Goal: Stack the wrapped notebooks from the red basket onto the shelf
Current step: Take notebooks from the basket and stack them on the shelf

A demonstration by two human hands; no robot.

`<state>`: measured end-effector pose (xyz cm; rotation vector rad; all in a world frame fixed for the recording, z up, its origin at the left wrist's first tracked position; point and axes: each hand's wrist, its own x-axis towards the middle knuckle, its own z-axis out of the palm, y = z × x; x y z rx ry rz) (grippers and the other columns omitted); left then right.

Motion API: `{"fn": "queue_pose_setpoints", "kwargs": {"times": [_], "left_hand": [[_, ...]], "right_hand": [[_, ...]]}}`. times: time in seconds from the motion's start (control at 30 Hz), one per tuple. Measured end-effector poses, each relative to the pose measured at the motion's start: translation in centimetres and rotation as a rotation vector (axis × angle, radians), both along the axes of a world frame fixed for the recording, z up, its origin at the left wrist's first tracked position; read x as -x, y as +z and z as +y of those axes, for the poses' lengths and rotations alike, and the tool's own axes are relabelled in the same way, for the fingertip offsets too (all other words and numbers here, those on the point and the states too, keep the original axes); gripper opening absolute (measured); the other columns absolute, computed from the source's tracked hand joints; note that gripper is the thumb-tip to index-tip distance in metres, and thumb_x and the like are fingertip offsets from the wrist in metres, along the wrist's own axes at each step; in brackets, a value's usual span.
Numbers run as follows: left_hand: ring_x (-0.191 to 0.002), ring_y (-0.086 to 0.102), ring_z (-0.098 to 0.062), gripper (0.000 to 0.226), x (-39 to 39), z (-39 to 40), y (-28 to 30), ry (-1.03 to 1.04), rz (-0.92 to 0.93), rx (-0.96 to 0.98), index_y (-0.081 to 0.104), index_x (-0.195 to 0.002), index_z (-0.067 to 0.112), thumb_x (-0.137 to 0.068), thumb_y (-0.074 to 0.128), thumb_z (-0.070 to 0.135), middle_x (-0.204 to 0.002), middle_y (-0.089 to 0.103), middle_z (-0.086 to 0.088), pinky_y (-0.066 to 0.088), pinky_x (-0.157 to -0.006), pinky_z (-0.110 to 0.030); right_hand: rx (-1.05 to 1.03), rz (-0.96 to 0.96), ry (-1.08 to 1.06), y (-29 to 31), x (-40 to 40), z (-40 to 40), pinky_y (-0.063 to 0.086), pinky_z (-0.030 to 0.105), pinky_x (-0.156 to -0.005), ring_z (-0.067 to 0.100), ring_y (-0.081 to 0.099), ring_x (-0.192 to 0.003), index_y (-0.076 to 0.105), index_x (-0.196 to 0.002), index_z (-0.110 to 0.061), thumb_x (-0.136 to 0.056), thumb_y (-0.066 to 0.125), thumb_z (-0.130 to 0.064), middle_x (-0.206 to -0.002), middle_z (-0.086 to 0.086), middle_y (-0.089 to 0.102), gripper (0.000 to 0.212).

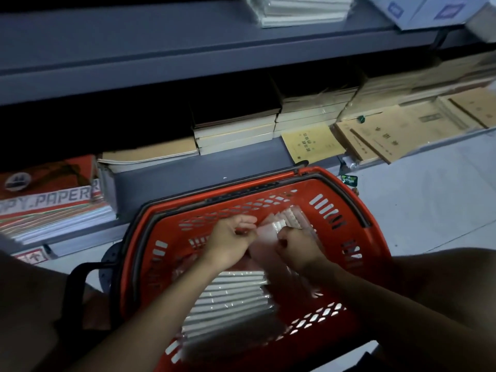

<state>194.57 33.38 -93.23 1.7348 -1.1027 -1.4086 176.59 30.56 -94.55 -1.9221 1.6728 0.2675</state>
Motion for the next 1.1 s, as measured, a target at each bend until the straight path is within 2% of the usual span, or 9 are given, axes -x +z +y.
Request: {"fn": "queue_pose_setpoints", "kwargs": {"times": [0.1,0.23,0.37,0.57,0.63,0.73,0.87,1.0,1.1], "left_hand": [[-0.081,0.068,-0.008,0.021,-0.2,-0.2,-0.8,0.009,0.0,-0.029,0.072,-0.107,0.012,-0.087,0.072,0.006,-0.09,0.074,0.006,0.055,-0.085,-0.031],[-0.084,0.067,-0.008,0.023,0.1,-0.4,-0.9,-0.006,0.015,-0.059,0.072,-0.111,0.014,-0.088,0.072,0.009,-0.095,0.075,0.003,0.055,-0.086,-0.03],[-0.082,0.065,-0.007,0.025,0.4,-0.6,-1.0,-0.033,0.019,-0.063,0.071,-0.113,0.015,-0.088,0.072,0.01,-0.099,0.075,0.003,0.054,-0.087,-0.028],[-0.071,0.062,0.0,0.025,0.4,-0.6,-0.4,-0.013,0.02,-0.037,0.07,-0.113,0.013,-0.089,0.069,0.005,-0.089,0.073,0.009,0.053,-0.081,-0.022],[-0.072,0.063,-0.001,0.026,0.0,-0.7,0.3,-0.006,0.034,-0.006,0.07,-0.114,0.014,-0.089,0.07,0.006,-0.09,0.073,0.01,0.054,-0.083,-0.026],[-0.077,0.065,-0.003,0.026,-0.6,-0.9,2.3,-0.031,0.055,0.092,0.067,-0.108,0.021,-0.089,0.07,0.004,-0.091,0.073,0.007,0.051,-0.082,-0.019],[-0.088,0.066,-0.007,0.03,-0.4,-1.0,5.5,-0.087,0.077,0.213,0.065,-0.111,0.022,-0.09,0.068,0.001,-0.098,0.071,0.001,0.05,-0.084,-0.01],[-0.087,0.066,0.0,0.034,0.1,-0.7,9.1,-0.101,0.059,0.391,0.07,-0.114,0.03,-0.09,0.07,0.007,-0.104,0.071,0.011,0.051,-0.079,-0.011],[-0.092,0.065,-0.007,0.032,0.4,-0.3,12.2,-0.056,0.012,0.584,0.072,-0.113,0.029,-0.09,0.07,0.007,-0.107,0.065,0.013,0.053,-0.079,-0.012]], "right_hand": [[0.026,0.039,-0.005,-0.5,-0.9,0.4,0.047,0.033,-0.075,0.03,0.066,-0.096,0.061,-0.1,-0.011,-0.089,0.058,-0.036,-0.101,0.012,0.07,0.028],[0.027,0.081,0.027,-0.6,-1.1,0.6,0.048,0.034,-0.083,0.029,0.064,-0.105,0.056,-0.113,-0.01,-0.091,0.062,-0.039,-0.112,0.011,0.066,0.036],[0.087,0.059,0.02,-0.9,-1.1,1.0,0.048,0.035,-0.081,0.028,0.065,-0.103,0.053,-0.113,-0.013,-0.091,0.062,-0.041,-0.112,0.008,0.065,0.036],[0.028,0.037,-0.047,-1.0,-1.1,1.7,0.053,0.032,-0.081,0.025,0.069,-0.099,0.07,-0.099,-0.018,-0.089,0.06,-0.039,-0.104,0.005,0.07,0.025],[-0.005,-0.03,-0.163,-0.3,-0.9,1.0,0.051,0.028,-0.08,0.024,0.068,-0.095,0.069,-0.097,-0.016,-0.09,0.062,-0.031,-0.102,0.006,0.071,0.017],[0.074,-0.263,-0.384,3.1,0.1,-0.6,0.046,0.024,-0.076,0.022,0.067,-0.089,0.069,-0.087,-0.015,-0.089,0.069,-0.023,-0.093,0.004,0.072,0.008],[0.108,-0.508,-0.493,11.0,2.2,-1.7,0.04,0.029,-0.067,0.019,0.056,-0.075,0.067,-0.087,-0.009,-0.091,0.071,-0.026,-0.081,0.005,0.064,0.018],[0.079,-0.823,-0.627,17.5,4.2,-1.1,0.051,0.038,-0.084,0.027,0.067,-0.091,0.072,-0.1,-0.004,-0.094,0.067,-0.022,-0.096,0.013,0.074,0.019],[0.087,-1.016,-0.683,20.8,4.9,-0.7,0.059,0.035,-0.068,0.026,0.072,-0.085,0.072,-0.102,-0.005,-0.098,0.06,-0.018,-0.095,0.013,0.077,0.018]]}}
